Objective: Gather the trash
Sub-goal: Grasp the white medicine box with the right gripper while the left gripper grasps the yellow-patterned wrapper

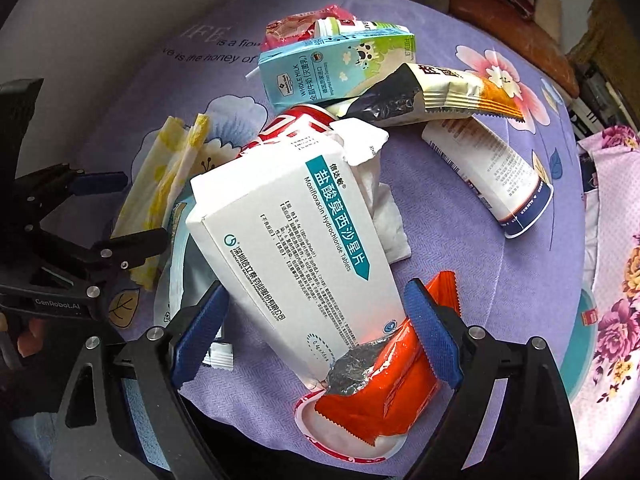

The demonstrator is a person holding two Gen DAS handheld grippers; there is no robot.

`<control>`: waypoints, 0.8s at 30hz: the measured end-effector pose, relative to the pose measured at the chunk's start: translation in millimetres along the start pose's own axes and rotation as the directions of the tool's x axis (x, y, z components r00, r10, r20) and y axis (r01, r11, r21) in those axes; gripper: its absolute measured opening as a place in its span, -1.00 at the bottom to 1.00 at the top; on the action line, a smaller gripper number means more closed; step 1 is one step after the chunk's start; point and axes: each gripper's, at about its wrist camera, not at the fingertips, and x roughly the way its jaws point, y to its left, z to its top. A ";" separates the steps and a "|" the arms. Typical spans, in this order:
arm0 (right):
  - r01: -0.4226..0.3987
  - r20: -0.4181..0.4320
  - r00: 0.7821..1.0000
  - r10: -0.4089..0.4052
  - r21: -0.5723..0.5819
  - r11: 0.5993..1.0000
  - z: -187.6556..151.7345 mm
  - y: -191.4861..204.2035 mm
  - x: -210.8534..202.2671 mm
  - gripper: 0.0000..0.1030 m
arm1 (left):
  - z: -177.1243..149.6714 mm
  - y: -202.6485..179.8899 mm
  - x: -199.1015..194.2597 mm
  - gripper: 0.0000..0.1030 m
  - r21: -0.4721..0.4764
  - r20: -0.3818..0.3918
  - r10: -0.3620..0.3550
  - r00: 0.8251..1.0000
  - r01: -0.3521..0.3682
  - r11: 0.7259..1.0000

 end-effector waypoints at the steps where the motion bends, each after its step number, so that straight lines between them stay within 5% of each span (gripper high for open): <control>1: -0.011 0.005 1.000 0.011 0.004 1.000 0.2 -0.9 -1.4 0.28 | 0.5 0.5 3.2 0.80 -0.001 -0.003 0.012 1.000 -0.012 1.000; 5: -0.039 0.039 0.998 0.038 0.030 0.999 2.5 -7.1 -10.8 0.00 | -1.2 1.9 3.7 0.61 0.000 0.033 0.073 0.997 -0.073 0.997; 7: -0.052 0.055 0.997 0.049 0.046 0.998 4.3 -11.4 -14.9 -0.14 | -1.3 1.4 1.9 0.07 0.007 0.051 0.113 0.992 -0.113 0.994; 10: -0.052 0.049 0.998 0.049 0.064 0.997 6.5 -16.6 -13.6 -0.15 | 1.3 2.2 -0.6 -0.38 -0.001 0.051 0.102 0.994 -0.102 0.995; 11: -0.043 0.043 0.998 0.040 0.078 0.996 6.6 -18.9 -11.8 -0.14 | 1.9 3.1 -1.0 -0.42 -0.005 0.053 0.103 0.993 -0.103 0.995; 15: -0.045 0.028 0.999 0.042 0.128 0.991 4.8 -26.9 -4.7 0.44 | 5.1 4.3 -2.5 -0.42 -0.022 0.059 0.097 0.994 -0.096 0.995; 24: -0.063 -0.016 0.998 0.065 0.115 0.991 14.3 -34.4 13.5 0.54 | 5.3 -1.0 -0.8 -0.26 -0.015 0.075 0.092 0.993 -0.092 0.996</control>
